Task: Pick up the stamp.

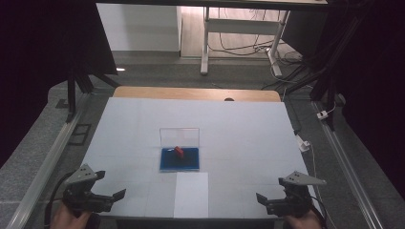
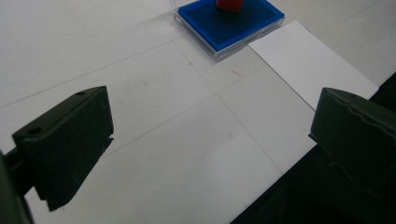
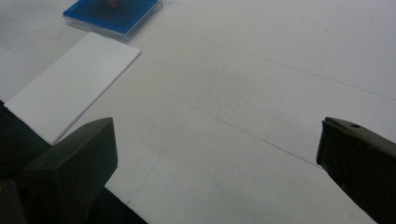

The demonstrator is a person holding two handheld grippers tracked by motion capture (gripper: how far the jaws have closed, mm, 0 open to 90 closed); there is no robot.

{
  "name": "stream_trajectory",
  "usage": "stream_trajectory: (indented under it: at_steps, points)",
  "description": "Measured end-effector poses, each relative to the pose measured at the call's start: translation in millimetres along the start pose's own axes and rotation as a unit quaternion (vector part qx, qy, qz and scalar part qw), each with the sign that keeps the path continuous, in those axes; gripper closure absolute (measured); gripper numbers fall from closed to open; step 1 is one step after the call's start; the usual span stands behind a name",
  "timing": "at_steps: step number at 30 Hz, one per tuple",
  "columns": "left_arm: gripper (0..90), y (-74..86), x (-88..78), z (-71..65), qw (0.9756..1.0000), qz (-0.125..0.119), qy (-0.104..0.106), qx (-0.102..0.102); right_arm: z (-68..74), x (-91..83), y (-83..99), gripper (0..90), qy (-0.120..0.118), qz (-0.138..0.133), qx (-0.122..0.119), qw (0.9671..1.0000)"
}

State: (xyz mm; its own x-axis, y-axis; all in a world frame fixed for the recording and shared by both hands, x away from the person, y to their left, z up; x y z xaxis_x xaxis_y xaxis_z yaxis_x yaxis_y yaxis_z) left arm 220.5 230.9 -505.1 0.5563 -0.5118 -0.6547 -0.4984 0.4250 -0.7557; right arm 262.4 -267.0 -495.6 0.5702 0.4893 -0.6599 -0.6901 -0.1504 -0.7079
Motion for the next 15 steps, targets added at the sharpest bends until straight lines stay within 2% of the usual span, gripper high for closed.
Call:
stream_trajectory:
  at_steps: [4, 8, 15]
  points:
    - [0.0, -5.4, 8.7, -2.7, 0.9999, 0.004, 0.012, 0.011, 0.9, 0.7, 0.6, 0.0, 0.001, 0.006, -0.005, 1.0000]
    - [0.0, -11.8, 15.4, -4.1, 0.9996, 0.002, 0.013, 0.026, 1.6, 1.2, 0.7, 0.0, 0.000, 0.007, -0.007, 1.0000]
    - [0.0, -22.0, 25.8, -4.0, 0.9992, -0.017, 0.024, 0.028, 2.1, 1.6, 1.0, 0.0, -0.002, 0.009, -0.010, 0.9999]
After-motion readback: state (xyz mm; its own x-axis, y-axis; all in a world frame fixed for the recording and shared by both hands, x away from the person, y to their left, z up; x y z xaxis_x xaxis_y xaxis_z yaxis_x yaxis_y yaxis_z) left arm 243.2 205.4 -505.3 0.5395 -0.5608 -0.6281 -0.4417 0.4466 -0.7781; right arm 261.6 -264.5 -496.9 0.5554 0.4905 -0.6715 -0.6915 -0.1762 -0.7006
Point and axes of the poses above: each handheld gripper's, and its own axes: x roughly forward along the jaws, y roughly out of its underside, z roughly to its left, the point moved 6 cm from there along x, roughly forward along the jaws, and after that the axes turned 12 degrees about x, right-handed, at the moved point
